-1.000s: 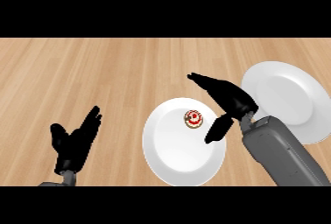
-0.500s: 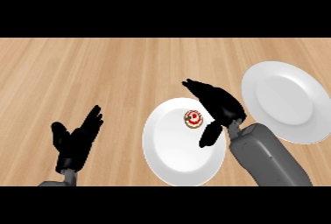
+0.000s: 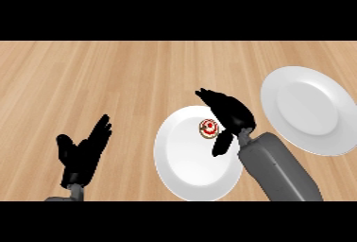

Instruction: Pick the cupcake from the plate and place it in the plate

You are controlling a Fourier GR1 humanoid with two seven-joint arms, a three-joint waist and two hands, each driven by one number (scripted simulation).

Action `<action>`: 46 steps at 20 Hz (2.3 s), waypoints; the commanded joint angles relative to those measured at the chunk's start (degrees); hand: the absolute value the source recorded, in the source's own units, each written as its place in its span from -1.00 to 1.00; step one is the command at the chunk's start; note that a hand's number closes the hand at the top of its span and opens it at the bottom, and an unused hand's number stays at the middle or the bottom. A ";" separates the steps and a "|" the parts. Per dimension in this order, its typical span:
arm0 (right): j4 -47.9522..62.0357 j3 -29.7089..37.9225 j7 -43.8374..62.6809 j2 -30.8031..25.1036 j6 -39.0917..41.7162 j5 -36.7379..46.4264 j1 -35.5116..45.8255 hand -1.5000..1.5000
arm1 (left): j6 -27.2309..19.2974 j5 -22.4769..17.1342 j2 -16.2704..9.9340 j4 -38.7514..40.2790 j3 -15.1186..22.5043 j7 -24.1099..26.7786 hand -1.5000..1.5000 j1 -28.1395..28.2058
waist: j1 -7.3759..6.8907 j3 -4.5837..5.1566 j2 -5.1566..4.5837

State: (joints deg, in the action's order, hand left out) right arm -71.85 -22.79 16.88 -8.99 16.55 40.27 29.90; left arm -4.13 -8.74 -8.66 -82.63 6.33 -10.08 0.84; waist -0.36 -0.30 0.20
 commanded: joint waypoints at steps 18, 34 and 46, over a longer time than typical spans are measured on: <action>2.33 -2.98 6.01 8.73 -9.29 15.83 -6.24 1.00 | -0.42 2.41 3.25 -0.12 -0.24 -1.96 0.00 1.80 | 0.93 0.34 0.03; -30.10 -18.40 37.57 8.98 -40.42 38.26 -20.55 1.00 | -1.39 3.20 3.34 -1.73 -0.34 -3.65 0.00 1.82 | 1.20 0.28 0.12; -37.92 -1.82 28.71 2.09 -57.19 25.07 -28.18 1.00 | 1.08 1.82 1.88 -0.54 -2.78 -2.47 0.00 0.70 | 0.65 0.24 -0.22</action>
State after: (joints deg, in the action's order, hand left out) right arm -106.74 -28.75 48.50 -3.74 -33.87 70.88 4.95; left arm -3.75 -6.33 -6.26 -84.51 4.57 -12.38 1.81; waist 0.30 -0.21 0.17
